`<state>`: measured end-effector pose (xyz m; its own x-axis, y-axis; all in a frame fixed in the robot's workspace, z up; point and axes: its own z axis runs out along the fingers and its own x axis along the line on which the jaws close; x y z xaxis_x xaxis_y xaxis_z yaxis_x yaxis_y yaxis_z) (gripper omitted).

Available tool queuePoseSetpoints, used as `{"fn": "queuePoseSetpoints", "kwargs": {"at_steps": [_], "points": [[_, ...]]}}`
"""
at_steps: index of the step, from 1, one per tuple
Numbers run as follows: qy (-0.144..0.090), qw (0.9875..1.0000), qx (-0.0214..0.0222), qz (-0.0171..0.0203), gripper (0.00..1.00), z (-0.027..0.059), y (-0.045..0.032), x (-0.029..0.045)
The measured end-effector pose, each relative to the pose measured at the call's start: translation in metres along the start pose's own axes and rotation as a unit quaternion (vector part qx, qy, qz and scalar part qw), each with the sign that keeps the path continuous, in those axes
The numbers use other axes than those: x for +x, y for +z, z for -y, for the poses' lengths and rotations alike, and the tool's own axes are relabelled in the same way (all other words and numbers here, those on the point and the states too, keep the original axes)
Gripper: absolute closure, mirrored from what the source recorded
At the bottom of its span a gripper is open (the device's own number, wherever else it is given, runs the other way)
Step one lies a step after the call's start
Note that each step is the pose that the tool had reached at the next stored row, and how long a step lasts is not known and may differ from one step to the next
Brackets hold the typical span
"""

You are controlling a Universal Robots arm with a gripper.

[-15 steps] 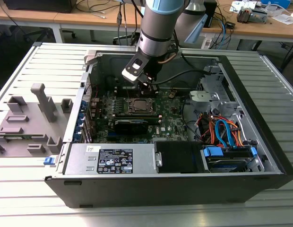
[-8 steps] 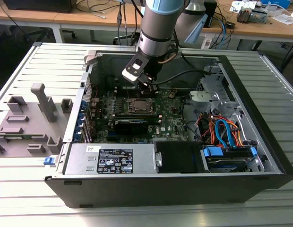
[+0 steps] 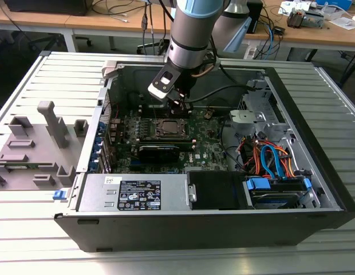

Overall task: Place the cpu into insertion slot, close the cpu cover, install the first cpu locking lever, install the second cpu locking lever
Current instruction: 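Install the first cpu locking lever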

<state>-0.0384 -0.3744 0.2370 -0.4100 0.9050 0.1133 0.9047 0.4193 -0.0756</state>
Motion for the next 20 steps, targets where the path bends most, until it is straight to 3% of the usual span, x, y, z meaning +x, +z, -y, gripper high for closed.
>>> {"fn": "queuePoseSetpoints", "kwargs": {"at_steps": [20], "points": [[-0.008,0.9999,-0.0029,-0.0075,0.89,0.0000,0.0000,0.0000]]}}
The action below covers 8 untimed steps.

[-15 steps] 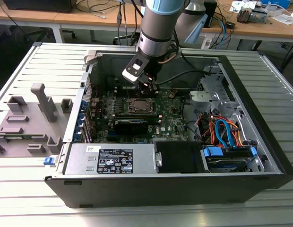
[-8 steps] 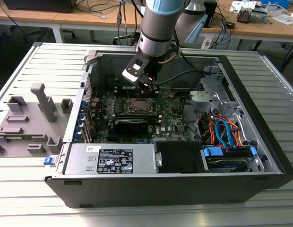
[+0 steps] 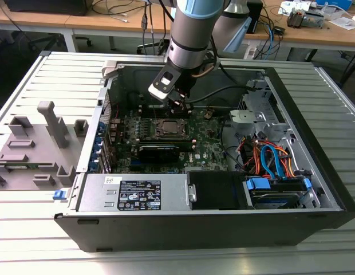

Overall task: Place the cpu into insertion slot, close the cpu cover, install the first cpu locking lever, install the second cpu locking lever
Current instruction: 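Install the first cpu locking lever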

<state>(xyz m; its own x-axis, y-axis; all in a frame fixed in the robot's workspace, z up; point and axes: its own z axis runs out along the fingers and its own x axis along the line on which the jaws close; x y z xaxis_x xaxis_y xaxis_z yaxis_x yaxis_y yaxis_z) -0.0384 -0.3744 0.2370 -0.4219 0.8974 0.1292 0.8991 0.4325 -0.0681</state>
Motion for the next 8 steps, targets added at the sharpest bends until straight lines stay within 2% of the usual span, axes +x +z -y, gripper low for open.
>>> {"fn": "queuePoseSetpoints", "kwargs": {"at_steps": [8], "points": [[-0.004,1.0000,-0.0006,-0.0020,0.89,0.0000,0.0000,0.0000]]}}
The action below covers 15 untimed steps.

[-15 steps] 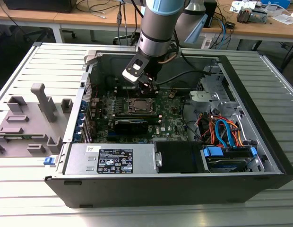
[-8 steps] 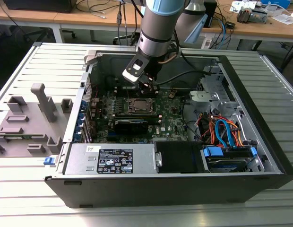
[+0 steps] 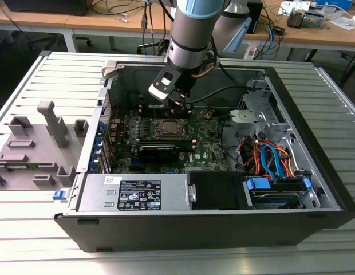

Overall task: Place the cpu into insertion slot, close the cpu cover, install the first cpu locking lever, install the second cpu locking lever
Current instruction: 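Install the first cpu locking lever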

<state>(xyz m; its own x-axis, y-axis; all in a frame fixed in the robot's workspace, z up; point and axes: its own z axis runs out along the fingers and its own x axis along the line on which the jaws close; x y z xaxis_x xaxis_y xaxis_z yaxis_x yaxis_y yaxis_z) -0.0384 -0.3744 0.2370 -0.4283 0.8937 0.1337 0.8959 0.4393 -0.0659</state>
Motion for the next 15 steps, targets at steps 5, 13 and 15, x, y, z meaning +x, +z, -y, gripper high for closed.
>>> {"fn": "queuePoseSetpoints", "kwargs": {"at_steps": [5,13,15], "points": [[-0.002,1.0000,-0.0002,-0.0009,0.89,0.0000,0.0000,0.0000],[-0.006,1.0000,-0.0007,-0.0026,0.89,0.0000,0.0000,0.0000],[-0.006,1.0000,-0.0008,-0.0030,0.89,0.0000,0.0000,0.0000]]}}
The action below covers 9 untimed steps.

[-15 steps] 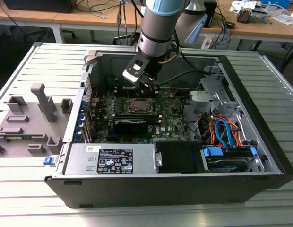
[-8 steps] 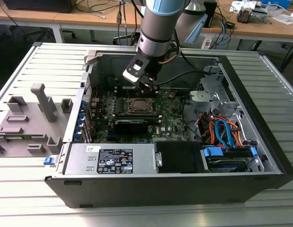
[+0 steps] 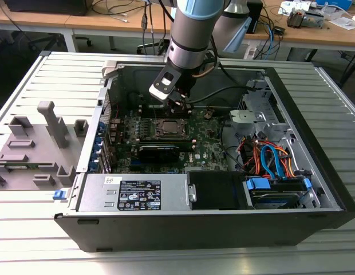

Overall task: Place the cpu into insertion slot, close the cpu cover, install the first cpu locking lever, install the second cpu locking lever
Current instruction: 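Install the first cpu locking lever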

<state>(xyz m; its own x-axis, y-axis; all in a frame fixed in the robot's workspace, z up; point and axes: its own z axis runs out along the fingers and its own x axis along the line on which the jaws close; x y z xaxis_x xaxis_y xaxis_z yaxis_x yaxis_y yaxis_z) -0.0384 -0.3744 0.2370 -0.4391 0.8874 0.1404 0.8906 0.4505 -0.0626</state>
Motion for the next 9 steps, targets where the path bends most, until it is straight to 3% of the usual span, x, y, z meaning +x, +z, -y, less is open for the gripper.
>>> {"fn": "queuePoseSetpoints", "kwargs": {"at_steps": [9], "points": [[-0.005,1.0000,-0.0006,-0.0023,0.89,0.0000,0.0000,0.0000]]}}
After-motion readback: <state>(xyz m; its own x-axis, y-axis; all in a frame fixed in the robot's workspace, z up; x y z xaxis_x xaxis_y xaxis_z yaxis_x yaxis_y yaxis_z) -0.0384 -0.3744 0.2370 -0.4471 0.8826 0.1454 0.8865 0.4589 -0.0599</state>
